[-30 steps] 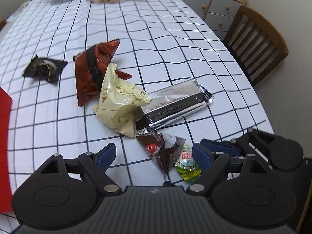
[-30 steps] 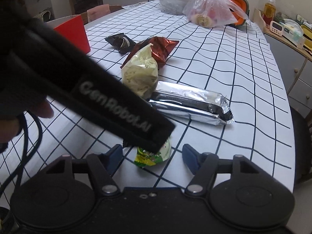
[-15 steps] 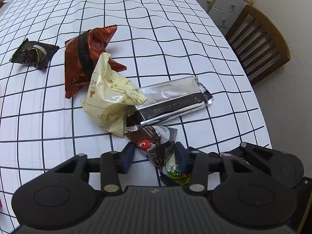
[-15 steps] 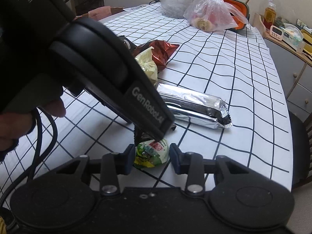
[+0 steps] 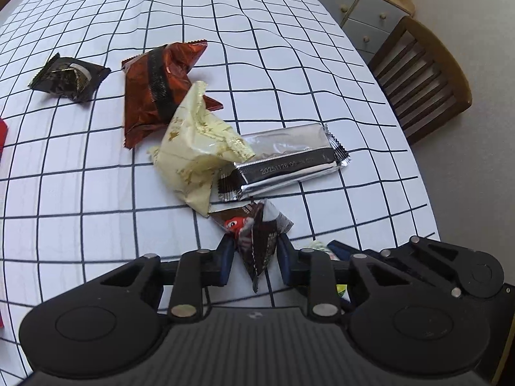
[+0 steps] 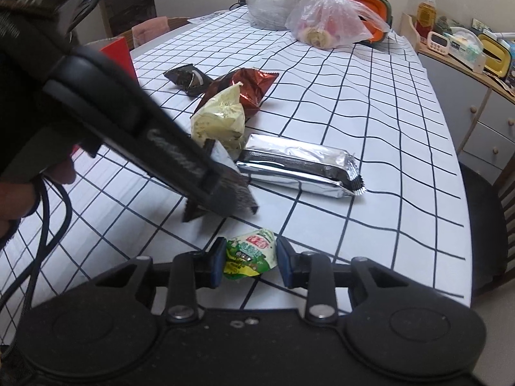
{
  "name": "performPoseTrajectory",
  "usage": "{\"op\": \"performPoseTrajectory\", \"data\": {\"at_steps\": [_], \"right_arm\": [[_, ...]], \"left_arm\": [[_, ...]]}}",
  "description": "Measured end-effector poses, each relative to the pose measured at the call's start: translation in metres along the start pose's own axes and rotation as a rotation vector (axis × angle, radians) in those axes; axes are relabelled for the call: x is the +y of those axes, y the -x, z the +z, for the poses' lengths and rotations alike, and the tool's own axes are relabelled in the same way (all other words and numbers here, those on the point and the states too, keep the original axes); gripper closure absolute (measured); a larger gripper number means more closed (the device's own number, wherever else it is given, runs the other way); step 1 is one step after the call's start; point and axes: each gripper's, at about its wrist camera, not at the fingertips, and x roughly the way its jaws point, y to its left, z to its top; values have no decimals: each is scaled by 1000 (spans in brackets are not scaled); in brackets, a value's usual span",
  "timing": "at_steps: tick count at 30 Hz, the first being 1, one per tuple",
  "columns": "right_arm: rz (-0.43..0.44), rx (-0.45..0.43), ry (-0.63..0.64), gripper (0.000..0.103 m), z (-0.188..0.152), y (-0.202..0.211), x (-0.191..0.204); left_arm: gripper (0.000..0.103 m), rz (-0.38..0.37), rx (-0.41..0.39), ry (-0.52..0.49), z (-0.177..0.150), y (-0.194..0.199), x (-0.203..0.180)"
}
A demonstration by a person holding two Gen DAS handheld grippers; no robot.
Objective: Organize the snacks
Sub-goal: 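Carry the green packet and chocolate wrapper with both tools over the box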
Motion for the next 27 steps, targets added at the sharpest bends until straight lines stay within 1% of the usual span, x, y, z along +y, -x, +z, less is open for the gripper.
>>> {"op": "performPoseTrajectory", "data": {"at_steps": [8, 13, 16, 24, 27], "right_arm": [[-5, -29, -57, 71, 1, 24, 6], [1, -57, -73, 71, 6, 43, 20], [8, -76, -82, 71, 10, 55, 31], [22, -135, -83, 71, 35, 76, 65], [32, -159, -70, 71, 48, 82, 81]], "left_arm": [[78, -15, -14, 14, -14, 25, 18], [78, -35, -34, 26, -27, 49, 32], [78, -29, -56, 13, -35, 67, 39], [78, -16, -122, 19, -42, 118, 69], [78, 5, -152, 15, -43, 138, 82]]}}
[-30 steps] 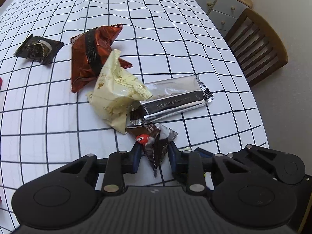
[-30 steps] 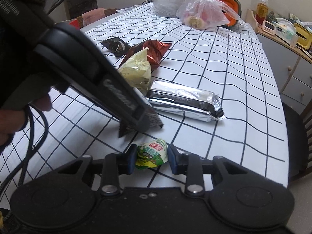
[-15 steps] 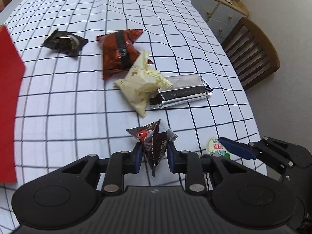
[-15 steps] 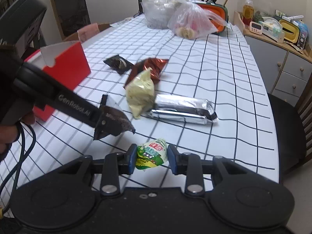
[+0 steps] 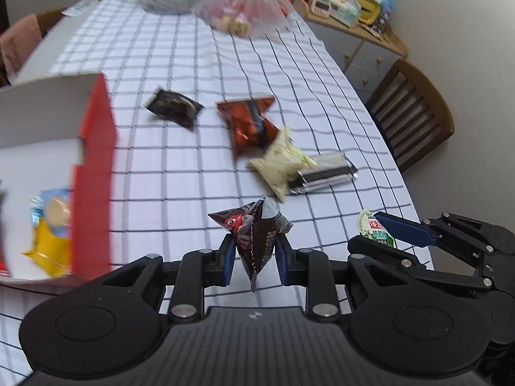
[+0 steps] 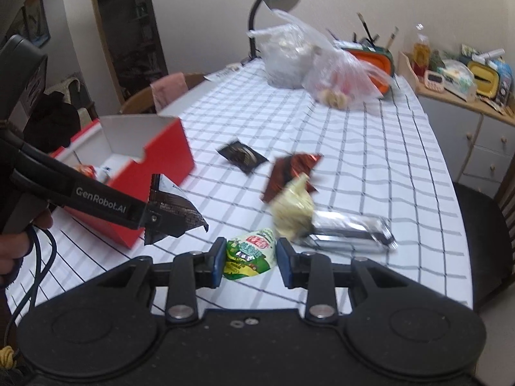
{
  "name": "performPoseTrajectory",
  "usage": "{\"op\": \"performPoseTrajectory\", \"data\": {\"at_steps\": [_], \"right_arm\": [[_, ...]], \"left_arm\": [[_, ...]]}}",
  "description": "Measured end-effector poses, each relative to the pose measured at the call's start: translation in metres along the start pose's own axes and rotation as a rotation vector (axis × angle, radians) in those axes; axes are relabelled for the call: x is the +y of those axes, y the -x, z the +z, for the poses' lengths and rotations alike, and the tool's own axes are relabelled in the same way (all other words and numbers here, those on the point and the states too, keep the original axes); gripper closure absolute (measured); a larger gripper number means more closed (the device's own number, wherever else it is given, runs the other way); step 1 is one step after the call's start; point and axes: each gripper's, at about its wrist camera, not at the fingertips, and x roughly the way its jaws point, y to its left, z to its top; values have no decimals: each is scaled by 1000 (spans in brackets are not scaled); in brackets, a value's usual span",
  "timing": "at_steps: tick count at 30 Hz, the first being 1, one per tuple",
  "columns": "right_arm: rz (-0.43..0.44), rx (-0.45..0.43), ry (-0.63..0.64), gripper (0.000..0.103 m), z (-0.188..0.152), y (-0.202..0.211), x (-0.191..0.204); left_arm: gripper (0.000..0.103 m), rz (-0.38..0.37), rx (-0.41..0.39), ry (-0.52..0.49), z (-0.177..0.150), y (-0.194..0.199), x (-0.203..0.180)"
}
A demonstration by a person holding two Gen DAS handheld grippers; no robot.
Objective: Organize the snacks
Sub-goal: 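Carry the green packet and chocolate wrapper with both tools over the box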
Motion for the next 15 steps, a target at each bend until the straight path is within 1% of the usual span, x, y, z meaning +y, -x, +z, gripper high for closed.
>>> {"op": "performPoseTrajectory", "data": {"at_steps": [2, 8, 15], "right_arm": [[9, -15, 11, 71, 8, 1, 13], [40, -47, 57, 71, 31, -1, 54], [73, -74, 108, 71, 53, -14, 103]], "left_arm": [[78, 26, -19, 2, 2, 12, 10], [77, 54, -57, 8, 4, 43, 41], [77, 86, -96, 26, 6, 75, 85]]}}
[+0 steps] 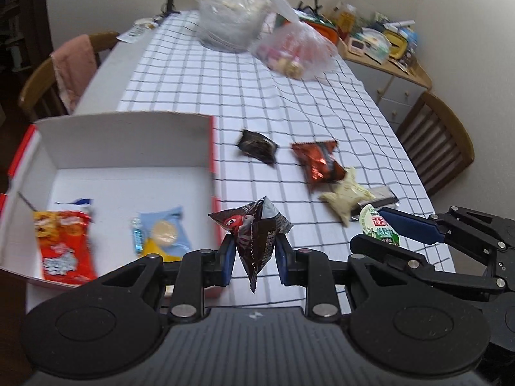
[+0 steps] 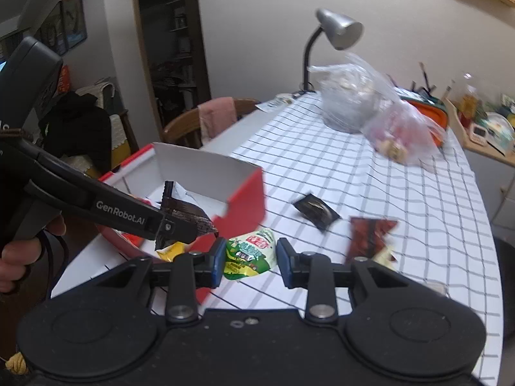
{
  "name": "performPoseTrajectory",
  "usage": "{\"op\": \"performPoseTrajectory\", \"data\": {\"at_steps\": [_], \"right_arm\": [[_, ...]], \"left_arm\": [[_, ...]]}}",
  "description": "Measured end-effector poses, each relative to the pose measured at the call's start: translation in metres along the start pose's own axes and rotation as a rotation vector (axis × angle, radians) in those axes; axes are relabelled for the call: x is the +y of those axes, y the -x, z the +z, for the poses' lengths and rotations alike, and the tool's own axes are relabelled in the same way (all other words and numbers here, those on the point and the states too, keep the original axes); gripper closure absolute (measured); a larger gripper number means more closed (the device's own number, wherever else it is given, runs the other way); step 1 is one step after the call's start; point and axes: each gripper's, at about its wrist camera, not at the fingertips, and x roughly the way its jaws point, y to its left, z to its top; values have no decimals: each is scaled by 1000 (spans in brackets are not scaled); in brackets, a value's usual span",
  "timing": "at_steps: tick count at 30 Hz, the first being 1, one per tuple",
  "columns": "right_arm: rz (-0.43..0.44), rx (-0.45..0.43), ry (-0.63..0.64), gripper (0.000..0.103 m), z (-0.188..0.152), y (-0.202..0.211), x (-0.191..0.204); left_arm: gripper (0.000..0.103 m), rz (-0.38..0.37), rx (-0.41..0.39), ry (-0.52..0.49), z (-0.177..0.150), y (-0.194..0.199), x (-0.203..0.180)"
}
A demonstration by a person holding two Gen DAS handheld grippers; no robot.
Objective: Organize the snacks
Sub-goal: 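Carry the green packet and chocolate wrapper with both tools over the box, then open both tools to drop the green packet and chocolate wrapper into the box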
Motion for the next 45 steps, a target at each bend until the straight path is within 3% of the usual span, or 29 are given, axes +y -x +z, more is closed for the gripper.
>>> {"op": "performPoseTrajectory", "data": {"at_steps": [14, 28, 45], "right_arm": [[67, 55, 39, 71, 34, -78, 70], [84, 233, 48, 71, 36, -165, 106], [42, 356, 75, 70, 19, -210, 116]], "left_arm": [[77, 79, -31, 45, 9, 26, 96], [77, 214, 25, 92, 14, 0, 177], [77, 250, 94, 56, 14, -42, 195]]}}
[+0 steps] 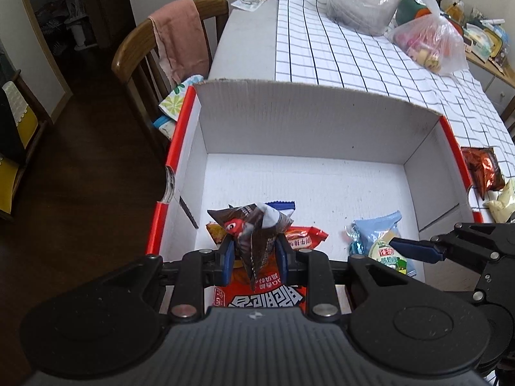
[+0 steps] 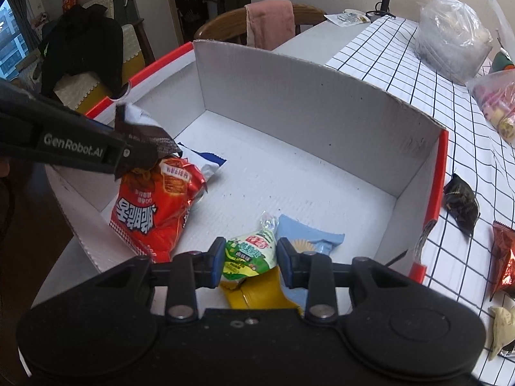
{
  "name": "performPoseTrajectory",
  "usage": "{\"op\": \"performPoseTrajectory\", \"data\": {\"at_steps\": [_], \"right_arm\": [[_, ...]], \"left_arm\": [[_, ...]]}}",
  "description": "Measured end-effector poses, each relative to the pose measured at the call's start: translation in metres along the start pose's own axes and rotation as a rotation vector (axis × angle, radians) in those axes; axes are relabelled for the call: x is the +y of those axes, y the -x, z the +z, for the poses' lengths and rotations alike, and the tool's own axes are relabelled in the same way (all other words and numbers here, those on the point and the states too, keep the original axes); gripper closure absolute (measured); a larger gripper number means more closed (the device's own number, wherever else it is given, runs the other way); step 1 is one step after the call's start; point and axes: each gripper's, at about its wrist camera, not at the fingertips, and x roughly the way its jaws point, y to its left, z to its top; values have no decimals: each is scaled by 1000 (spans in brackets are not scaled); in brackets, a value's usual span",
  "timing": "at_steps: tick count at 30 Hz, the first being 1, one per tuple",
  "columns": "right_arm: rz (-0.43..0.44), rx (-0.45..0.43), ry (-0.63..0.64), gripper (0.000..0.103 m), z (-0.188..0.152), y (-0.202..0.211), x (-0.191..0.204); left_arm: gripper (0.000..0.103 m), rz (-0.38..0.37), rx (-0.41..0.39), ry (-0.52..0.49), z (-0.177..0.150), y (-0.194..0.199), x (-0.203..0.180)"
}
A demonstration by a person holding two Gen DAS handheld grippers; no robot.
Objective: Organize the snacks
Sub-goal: 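Open both tools to drop the green packet and chocolate wrapper into the box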
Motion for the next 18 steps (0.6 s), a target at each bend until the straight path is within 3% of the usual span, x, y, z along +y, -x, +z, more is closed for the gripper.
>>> {"op": "performPoseTrajectory", "data": {"at_steps": [9, 18], "right_arm": [[-11, -2, -19, 67, -1, 0, -2], [6, -56, -50, 58, -4, 19, -6]], "left_arm": [[77, 4, 15, -1, -4, -7, -1], [77, 3, 6, -5, -8, -1, -5]]}}
